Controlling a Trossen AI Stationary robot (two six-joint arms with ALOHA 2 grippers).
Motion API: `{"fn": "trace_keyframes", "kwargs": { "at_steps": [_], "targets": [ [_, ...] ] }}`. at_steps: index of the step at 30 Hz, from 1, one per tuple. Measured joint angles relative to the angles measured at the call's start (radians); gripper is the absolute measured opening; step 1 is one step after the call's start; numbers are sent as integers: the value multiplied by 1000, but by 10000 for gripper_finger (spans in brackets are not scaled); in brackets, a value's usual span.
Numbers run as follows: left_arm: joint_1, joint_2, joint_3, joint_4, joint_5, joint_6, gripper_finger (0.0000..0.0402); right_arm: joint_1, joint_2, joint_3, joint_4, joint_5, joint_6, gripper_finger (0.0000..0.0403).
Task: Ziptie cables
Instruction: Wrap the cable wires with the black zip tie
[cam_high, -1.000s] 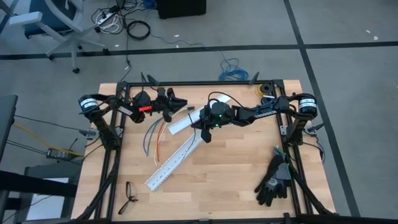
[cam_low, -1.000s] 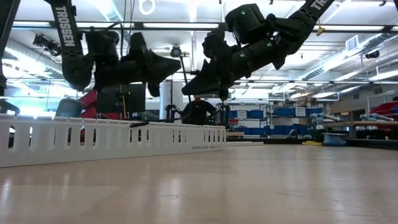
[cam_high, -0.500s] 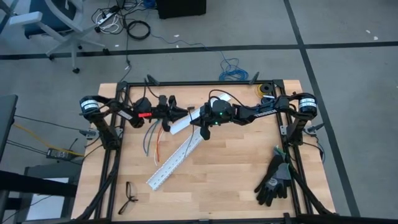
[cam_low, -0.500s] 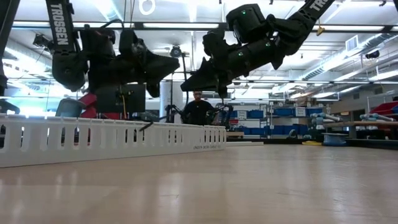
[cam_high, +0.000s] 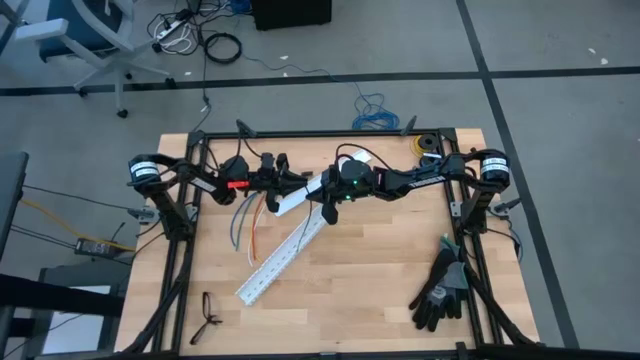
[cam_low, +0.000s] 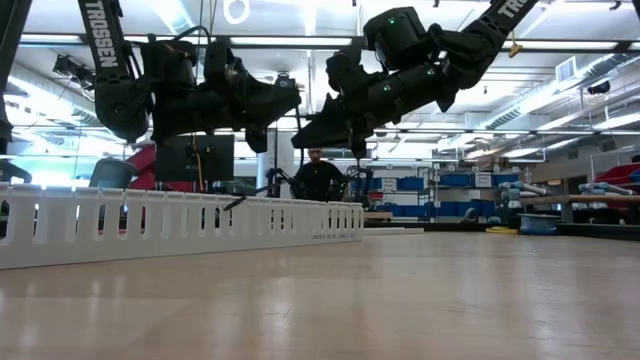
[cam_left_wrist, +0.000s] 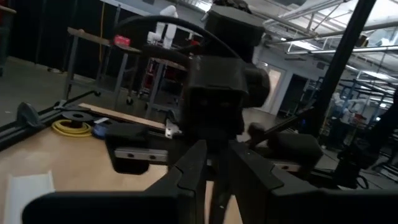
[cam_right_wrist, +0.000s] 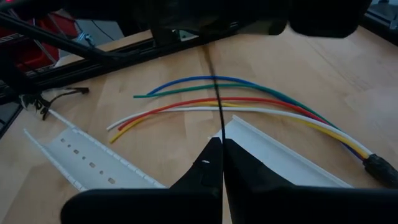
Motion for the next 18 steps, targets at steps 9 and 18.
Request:
{"fn": "trace_keyframes", "kwargs": {
  "at_steps": [9,18],
  "targets": [
    [3,0,0,-36,-3,27,76,-1,0,0,24,1,0,0],
    [28,0,-2,-82,13,49,76,0,0,0,-7,74,13,0]
  ]
}}
